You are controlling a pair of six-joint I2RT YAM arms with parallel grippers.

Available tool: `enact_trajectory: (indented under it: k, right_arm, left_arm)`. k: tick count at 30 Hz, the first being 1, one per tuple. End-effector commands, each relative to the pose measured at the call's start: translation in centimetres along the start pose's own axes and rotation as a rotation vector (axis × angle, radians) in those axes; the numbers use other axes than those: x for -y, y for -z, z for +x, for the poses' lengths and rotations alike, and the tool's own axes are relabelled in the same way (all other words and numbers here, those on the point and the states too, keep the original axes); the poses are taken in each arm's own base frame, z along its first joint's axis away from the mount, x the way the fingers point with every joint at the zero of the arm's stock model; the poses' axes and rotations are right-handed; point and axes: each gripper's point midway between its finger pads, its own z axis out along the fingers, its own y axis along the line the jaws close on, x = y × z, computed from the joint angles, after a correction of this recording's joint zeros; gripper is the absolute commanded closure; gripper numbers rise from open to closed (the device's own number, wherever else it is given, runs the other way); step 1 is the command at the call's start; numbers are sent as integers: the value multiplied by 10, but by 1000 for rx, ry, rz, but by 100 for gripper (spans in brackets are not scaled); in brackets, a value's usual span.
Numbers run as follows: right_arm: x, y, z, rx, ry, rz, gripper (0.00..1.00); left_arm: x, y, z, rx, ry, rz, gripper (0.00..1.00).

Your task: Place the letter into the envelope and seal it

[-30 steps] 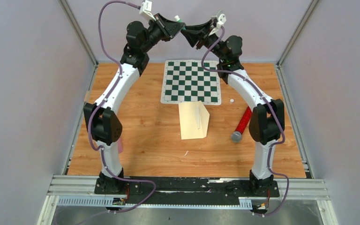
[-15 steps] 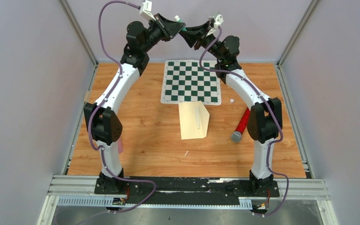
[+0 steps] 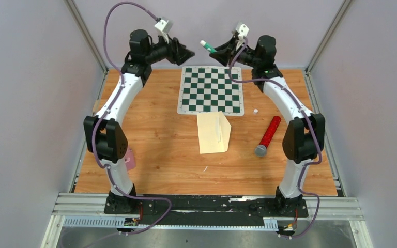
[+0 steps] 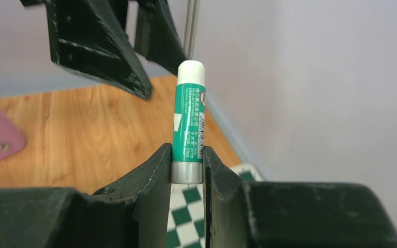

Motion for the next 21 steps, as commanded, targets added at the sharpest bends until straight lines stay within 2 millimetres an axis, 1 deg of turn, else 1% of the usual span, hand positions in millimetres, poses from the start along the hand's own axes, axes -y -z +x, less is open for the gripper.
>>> enact_trajectory:
  k: [1,2,3,4,5,6,7,8,9,10,11,12,13,14,15,16,17,18,19,20,21]
  right_arm:
    - [-26,51,10,-194,-80,-143,100]
    - [-30,56,16,-229,-122,-147,100]
    - [-35,60,20,-257,-160,-149,100]
    - [-41,64,24,-281,-201,-158,100]
    - [-46,67,28,-305,-258,-164,100]
    - [-50,68,31,-324,-298,-169,100]
    - [-54,69,35,-348,-339,-171,100]
    - [-56,70,39,-373,-378,-169,100]
    - [-58,72,43,-402,-431,-165,100]
    - [-58,72,45,-423,-475,-159,100]
    - [-58,70,43,-433,-504,-160,100]
    - [-58,69,43,-445,-544,-163,100]
    - [-58,68,46,-457,-586,-171,100]
    - [-58,66,45,-461,-619,-177,100]
    - [-57,64,45,-463,-649,-182,100]
    - [-56,62,45,-465,-678,-187,100]
    - [-55,60,45,-464,-693,-190,100]
    - [-55,58,45,-464,-700,-191,100]
    - [-54,56,45,-463,-698,-189,100]
    - [-52,55,48,-470,-700,-177,100]
    - [-51,55,48,-471,-699,-171,100]
  left_arm:
    - [22,67,26,-238,-693,187,29]
    - [28,74,28,-265,-796,190,29]
    - [16,82,52,-346,-963,204,29]
    - [27,85,52,-350,-1059,223,28]
    - [17,86,68,-379,-1194,223,28]
    - [27,86,61,-345,-1275,219,27]
    - [24,81,71,-326,-1358,209,26]
    - [29,81,65,-294,-1411,195,26]
    - [30,74,66,-254,-1481,174,26]
    - [31,74,74,-244,-1502,169,26]
    - [38,65,58,-169,-1565,131,26]
    - [39,64,63,-152,-1586,129,26]
    - [47,58,53,-89,-1635,116,26]
    - [47,55,57,-79,-1666,126,27]
    - [51,50,53,-46,-1696,124,27]
    - [50,46,53,-33,-1736,123,28]
    - [49,41,58,-35,-1743,132,29]
    - [50,38,54,-22,-1782,128,30]
    - [49,33,58,-21,-1797,133,32]
    - [50,31,52,1,-1834,120,32]
    - [49,27,54,2,-1843,117,33]
